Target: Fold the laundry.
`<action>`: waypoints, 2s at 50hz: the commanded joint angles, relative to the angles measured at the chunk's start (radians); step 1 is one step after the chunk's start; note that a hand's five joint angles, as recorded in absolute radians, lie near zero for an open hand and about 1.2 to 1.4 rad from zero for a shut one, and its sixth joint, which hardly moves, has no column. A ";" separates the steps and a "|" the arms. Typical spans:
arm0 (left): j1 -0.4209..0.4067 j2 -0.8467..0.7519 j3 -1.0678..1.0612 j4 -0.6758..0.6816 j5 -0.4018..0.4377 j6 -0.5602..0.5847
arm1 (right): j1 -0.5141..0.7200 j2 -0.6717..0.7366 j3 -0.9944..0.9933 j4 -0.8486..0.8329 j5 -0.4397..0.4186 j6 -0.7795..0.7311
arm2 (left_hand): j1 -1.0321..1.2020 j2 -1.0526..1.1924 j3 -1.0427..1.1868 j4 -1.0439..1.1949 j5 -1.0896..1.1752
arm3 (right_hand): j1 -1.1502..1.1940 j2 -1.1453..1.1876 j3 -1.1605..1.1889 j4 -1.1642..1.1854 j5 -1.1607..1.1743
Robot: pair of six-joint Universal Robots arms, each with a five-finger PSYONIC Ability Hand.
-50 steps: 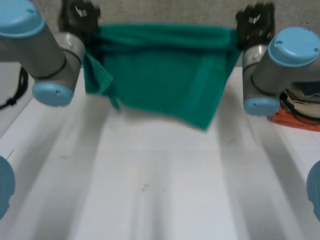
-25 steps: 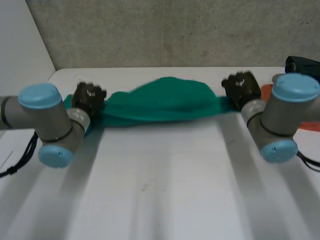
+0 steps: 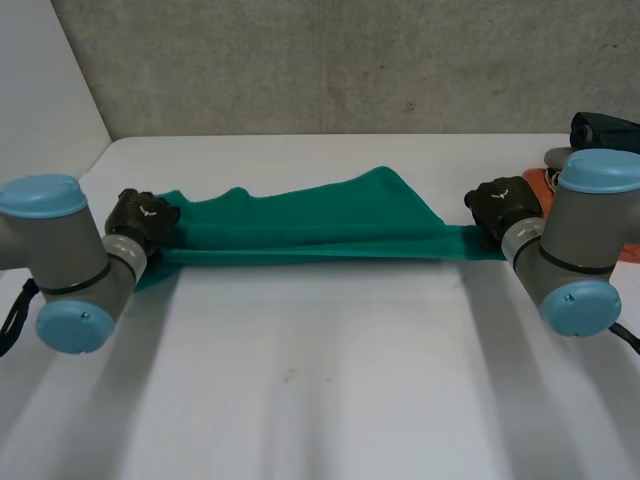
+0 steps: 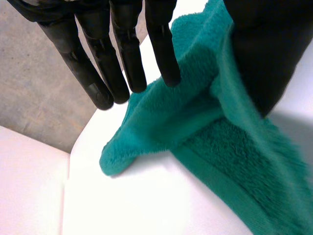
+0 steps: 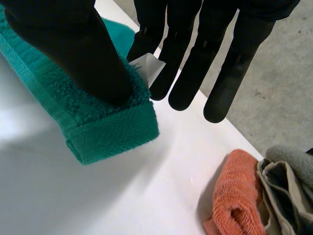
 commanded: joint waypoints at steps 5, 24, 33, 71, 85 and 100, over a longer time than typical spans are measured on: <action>0.042 0.096 -0.106 -0.009 0.026 0.031 | -0.004 -0.035 0.029 0.075 0.000 -0.013 | 0.676 0.683 0.684 0.687 0.688 | 0.276 0.212 0.202 0.195 0.220; 0.098 0.780 0.031 -0.472 0.135 -0.058 | -0.073 -0.455 -0.232 0.619 0.016 -0.280 | 0.676 0.683 0.684 0.687 0.688 | 0.276 0.212 0.202 0.195 0.220; 0.088 0.457 0.142 -0.636 0.112 -0.013 | -0.061 -0.256 -0.322 0.833 0.029 -0.415 | 0.676 0.683 0.684 0.687 0.688 | 0.276 0.212 0.202 0.195 0.220; 0.028 0.107 0.373 0.073 -0.017 -0.248 | -0.035 -0.009 -0.408 -0.049 0.003 -0.120 | 0.676 0.683 0.684 0.687 0.688 | 0.276 0.212 0.202 0.195 0.220; 0.023 0.015 0.063 0.068 0.040 -0.197 | -0.084 0.120 -0.134 0.152 -0.121 -0.147 | 0.676 0.683 0.684 0.687 0.688 | 0.276 0.212 0.202 0.195 0.220; 0.023 0.134 -0.023 0.109 0.058 -0.216 | -0.144 -0.041 -0.057 0.227 -0.125 -0.042 | 0.676 0.683 0.684 0.687 0.688 | -0.693 -0.757 -0.767 -0.774 -0.749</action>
